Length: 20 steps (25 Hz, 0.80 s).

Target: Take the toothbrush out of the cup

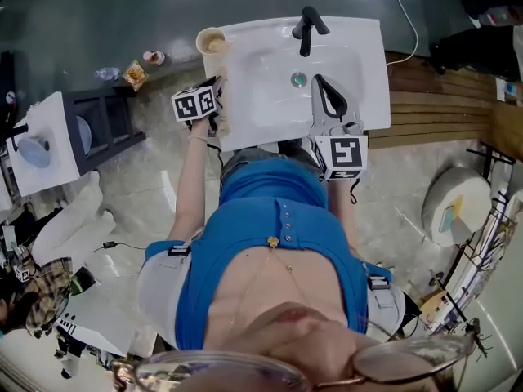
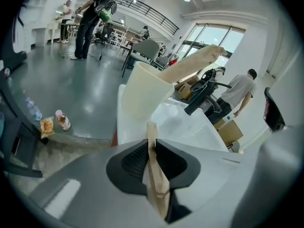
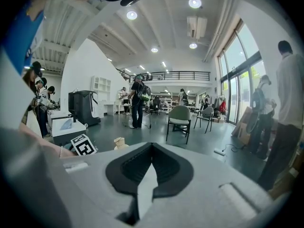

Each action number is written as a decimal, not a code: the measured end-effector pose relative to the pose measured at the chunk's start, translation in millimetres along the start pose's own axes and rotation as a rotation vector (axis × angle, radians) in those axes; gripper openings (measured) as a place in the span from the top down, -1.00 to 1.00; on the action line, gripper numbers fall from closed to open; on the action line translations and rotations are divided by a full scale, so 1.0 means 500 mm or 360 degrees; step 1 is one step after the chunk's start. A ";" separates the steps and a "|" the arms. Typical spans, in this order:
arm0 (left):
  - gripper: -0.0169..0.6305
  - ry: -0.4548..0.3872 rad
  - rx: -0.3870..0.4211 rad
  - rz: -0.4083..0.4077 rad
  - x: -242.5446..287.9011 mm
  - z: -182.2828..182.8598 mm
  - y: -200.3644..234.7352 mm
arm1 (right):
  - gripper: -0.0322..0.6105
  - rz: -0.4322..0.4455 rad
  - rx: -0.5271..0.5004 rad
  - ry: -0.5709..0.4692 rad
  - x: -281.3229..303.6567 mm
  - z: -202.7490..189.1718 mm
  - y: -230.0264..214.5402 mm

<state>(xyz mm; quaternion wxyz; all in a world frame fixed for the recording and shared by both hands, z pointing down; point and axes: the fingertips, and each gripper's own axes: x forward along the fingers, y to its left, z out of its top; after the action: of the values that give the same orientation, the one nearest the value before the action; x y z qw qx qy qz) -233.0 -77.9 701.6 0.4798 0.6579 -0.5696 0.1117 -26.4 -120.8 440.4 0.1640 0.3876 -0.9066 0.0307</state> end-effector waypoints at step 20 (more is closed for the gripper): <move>0.49 -0.0181 -0.0093 0.0019 -0.027 0.010 -0.012 | 0.89 0.0065 -0.0027 0.0016 0.022 0.004 0.044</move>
<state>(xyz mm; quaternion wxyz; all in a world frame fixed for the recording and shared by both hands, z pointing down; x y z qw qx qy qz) -234.3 -73.7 686.5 0.4650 0.6454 -0.6029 0.0604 -49.6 -113.5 443.6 0.1714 0.3676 -0.9136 0.0283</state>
